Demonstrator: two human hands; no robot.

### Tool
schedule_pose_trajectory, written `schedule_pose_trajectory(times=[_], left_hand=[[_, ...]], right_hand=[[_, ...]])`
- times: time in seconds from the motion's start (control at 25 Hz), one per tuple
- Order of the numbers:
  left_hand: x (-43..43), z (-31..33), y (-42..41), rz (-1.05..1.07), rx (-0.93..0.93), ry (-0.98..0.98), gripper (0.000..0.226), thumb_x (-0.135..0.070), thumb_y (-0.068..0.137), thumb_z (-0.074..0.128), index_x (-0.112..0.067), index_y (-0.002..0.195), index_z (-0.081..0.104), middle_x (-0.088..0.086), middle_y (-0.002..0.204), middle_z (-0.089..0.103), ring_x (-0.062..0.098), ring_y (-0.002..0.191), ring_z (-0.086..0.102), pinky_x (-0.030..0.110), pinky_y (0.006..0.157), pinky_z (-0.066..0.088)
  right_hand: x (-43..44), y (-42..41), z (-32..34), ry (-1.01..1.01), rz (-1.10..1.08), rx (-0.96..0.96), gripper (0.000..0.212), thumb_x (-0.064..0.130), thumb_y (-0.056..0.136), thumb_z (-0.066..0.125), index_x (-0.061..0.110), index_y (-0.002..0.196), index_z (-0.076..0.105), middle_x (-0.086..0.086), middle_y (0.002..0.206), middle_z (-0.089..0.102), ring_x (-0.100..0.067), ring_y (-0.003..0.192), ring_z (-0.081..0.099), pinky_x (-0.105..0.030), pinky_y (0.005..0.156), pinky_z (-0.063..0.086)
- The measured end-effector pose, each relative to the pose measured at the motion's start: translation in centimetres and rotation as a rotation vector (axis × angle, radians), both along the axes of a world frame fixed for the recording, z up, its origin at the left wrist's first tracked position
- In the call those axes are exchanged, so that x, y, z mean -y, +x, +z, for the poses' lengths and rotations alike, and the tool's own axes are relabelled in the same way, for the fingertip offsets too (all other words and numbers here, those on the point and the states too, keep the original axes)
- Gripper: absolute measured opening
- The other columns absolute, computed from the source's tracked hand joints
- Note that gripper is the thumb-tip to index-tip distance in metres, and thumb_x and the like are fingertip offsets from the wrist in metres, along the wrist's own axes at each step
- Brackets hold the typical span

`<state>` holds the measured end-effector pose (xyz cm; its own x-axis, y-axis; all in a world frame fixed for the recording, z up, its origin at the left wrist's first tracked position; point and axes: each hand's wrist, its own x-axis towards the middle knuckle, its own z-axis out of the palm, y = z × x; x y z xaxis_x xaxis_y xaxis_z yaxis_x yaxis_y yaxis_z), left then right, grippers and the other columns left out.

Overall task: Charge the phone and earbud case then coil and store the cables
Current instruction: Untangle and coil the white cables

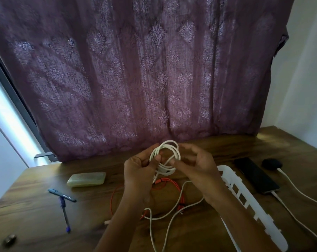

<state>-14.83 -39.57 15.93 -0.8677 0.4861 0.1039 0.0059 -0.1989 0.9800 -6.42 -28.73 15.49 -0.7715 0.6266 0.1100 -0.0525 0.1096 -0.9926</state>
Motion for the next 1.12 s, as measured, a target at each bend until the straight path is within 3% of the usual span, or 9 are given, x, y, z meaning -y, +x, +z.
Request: schedule_pose_trajectory(times=[0.12, 0.24, 0.4, 0.48, 0.64, 0.76, 0.88, 0.96, 1.12], left_hand=[[-0.1, 0.2, 0.1, -0.051, 0.008, -0.018, 0.026, 0.003, 0.085, 0.056, -0.011, 0.103, 0.069, 0.007, 0.087, 0.075, 0.024, 0.088, 0.07, 0.039, 0.082, 0.055], [-0.2, 0.1, -0.3, -0.054, -0.022, -0.054, 0.026, 0.004, 0.086, 0.056, -0.014, 0.099, 0.07, 0.001, 0.075, 0.074, 0.017, 0.078, 0.07, 0.036, 0.079, 0.056], [-0.3, -0.7, 0.0, -0.02, -0.072, -0.083, 0.029, 0.004, 0.085, 0.057, -0.02, 0.093, 0.071, 0.004, 0.085, 0.075, 0.02, 0.086, 0.07, 0.034, 0.078, 0.056], [-0.5, -1.2, 0.1, -0.002, -0.049, -0.066, 0.025, 0.003, 0.085, 0.057, -0.014, 0.096, 0.071, 0.006, 0.088, 0.075, 0.022, 0.087, 0.071, 0.035, 0.077, 0.056], [-0.5, -1.3, 0.2, 0.059, -0.023, -0.03, 0.023, 0.003, 0.084, 0.058, -0.012, 0.096, 0.072, 0.004, 0.085, 0.075, 0.017, 0.08, 0.071, 0.025, 0.068, 0.056], [-0.7, -1.4, 0.2, 0.128, -0.019, -0.033, 0.021, -0.002, 0.084, 0.061, -0.014, 0.098, 0.072, 0.003, 0.089, 0.075, 0.017, 0.086, 0.071, 0.032, 0.077, 0.056], [-0.7, -1.4, -0.3, 0.176, 0.008, -0.019, 0.022, -0.005, 0.083, 0.063, -0.012, 0.103, 0.071, 0.007, 0.092, 0.074, 0.02, 0.089, 0.07, 0.041, 0.084, 0.055], [-0.7, -1.4, -0.5, 0.215, 0.005, -0.005, 0.021, -0.006, 0.083, 0.064, -0.012, 0.102, 0.071, 0.007, 0.09, 0.074, 0.021, 0.089, 0.07, 0.043, 0.086, 0.054], [-0.9, -1.3, 0.4, 0.195, -0.002, 0.035, 0.023, -0.003, 0.083, 0.063, -0.015, 0.101, 0.071, 0.002, 0.091, 0.075, 0.015, 0.09, 0.07, 0.036, 0.085, 0.054]], right_hand=[[0.4, -0.3, -0.2, -0.171, -0.07, -0.045, 0.033, 0.015, 0.078, 0.072, 0.019, 0.107, 0.058, -0.001, 0.091, 0.073, -0.011, 0.083, 0.07, -0.024, 0.07, 0.055], [0.4, -0.6, -0.7, -0.344, -0.081, -0.069, 0.032, 0.012, 0.077, 0.071, 0.015, 0.105, 0.055, -0.007, 0.095, 0.071, -0.018, 0.088, 0.069, -0.03, 0.075, 0.054], [0.4, -0.5, -0.1, -0.814, 0.185, -0.206, 0.022, 0.003, 0.079, 0.054, -0.003, 0.098, 0.063, -0.015, 0.085, 0.071, -0.024, 0.083, 0.069, -0.037, 0.091, 0.048], [0.1, -0.5, -0.1, -0.903, 0.28, -0.213, 0.029, 0.007, 0.074, 0.053, -0.006, 0.097, 0.065, -0.015, 0.08, 0.068, -0.024, 0.081, 0.066, -0.038, 0.095, 0.044], [0.2, -0.6, -0.1, -0.576, 0.231, -0.115, 0.052, 0.02, 0.069, 0.07, -0.006, 0.112, 0.057, -0.017, 0.101, 0.066, -0.027, 0.095, 0.063, -0.04, 0.09, 0.047], [1.1, -0.6, -0.6, -0.079, -0.051, 0.004, 0.044, 0.029, 0.067, 0.079, 0.017, 0.102, 0.056, -0.002, 0.1, 0.068, -0.014, 0.092, 0.066, -0.032, 0.08, 0.055], [1.4, -0.5, -1.9, 0.495, -0.263, -0.141, 0.043, 0.041, 0.068, 0.075, 0.023, 0.102, 0.056, 0.006, 0.099, 0.06, -0.009, 0.087, 0.062, -0.023, 0.069, 0.054], [1.9, -0.6, -2.2, 0.538, -0.267, -0.193, 0.034, 0.041, 0.069, 0.074, 0.02, 0.092, 0.062, 0.008, 0.085, 0.064, -0.006, 0.075, 0.063, -0.018, 0.063, 0.052], [2.7, -1.0, -2.0, 0.285, -0.203, -0.144, 0.009, 0.03, 0.077, 0.071, 0.021, 0.078, 0.067, 0.006, 0.074, 0.065, -0.006, 0.07, 0.061, -0.016, 0.061, 0.048]])
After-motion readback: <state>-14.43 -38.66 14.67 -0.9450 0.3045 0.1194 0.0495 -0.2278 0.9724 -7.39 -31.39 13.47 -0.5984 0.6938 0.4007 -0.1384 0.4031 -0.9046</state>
